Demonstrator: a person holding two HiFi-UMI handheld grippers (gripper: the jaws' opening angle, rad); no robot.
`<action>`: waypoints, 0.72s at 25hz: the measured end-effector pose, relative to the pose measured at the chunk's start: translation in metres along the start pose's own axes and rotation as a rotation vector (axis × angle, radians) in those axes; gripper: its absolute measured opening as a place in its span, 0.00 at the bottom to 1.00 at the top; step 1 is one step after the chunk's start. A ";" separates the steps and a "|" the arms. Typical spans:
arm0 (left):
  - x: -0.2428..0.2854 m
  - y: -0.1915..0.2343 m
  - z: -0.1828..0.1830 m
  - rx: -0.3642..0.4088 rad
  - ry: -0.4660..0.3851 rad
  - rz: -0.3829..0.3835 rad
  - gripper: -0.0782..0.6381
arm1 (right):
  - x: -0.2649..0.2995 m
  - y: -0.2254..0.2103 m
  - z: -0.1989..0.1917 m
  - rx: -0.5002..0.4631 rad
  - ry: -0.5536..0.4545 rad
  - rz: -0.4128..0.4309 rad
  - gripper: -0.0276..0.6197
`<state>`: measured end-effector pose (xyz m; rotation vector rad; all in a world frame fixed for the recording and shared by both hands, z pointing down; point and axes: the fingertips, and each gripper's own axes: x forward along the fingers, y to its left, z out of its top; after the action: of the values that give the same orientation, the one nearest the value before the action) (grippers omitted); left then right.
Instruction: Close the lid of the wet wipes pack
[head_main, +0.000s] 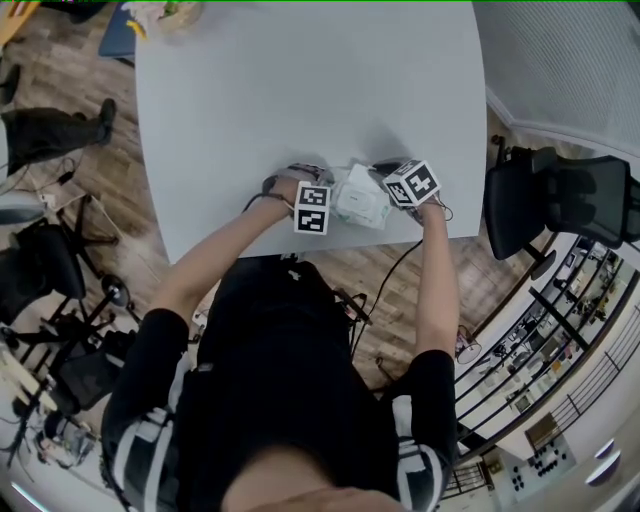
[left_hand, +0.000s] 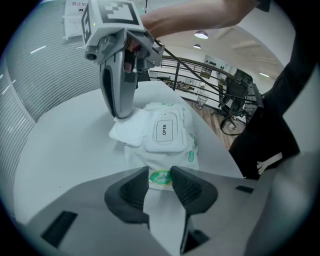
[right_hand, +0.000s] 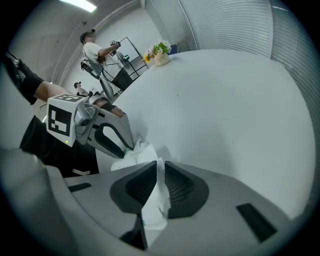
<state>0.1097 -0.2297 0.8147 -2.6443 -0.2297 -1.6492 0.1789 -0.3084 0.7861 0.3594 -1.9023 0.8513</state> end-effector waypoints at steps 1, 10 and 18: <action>0.000 0.000 0.000 -0.001 0.001 0.003 0.33 | -0.005 0.004 0.001 -0.007 -0.011 -0.003 0.15; 0.001 0.000 -0.004 -0.014 0.019 0.014 0.33 | -0.018 0.073 -0.022 -0.102 -0.027 0.014 0.15; 0.004 0.003 -0.005 -0.016 0.027 0.020 0.33 | 0.016 0.091 -0.047 -0.093 0.022 0.026 0.19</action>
<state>0.1076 -0.2330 0.8205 -2.6250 -0.1890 -1.6871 0.1498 -0.2094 0.7755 0.2683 -1.9224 0.7778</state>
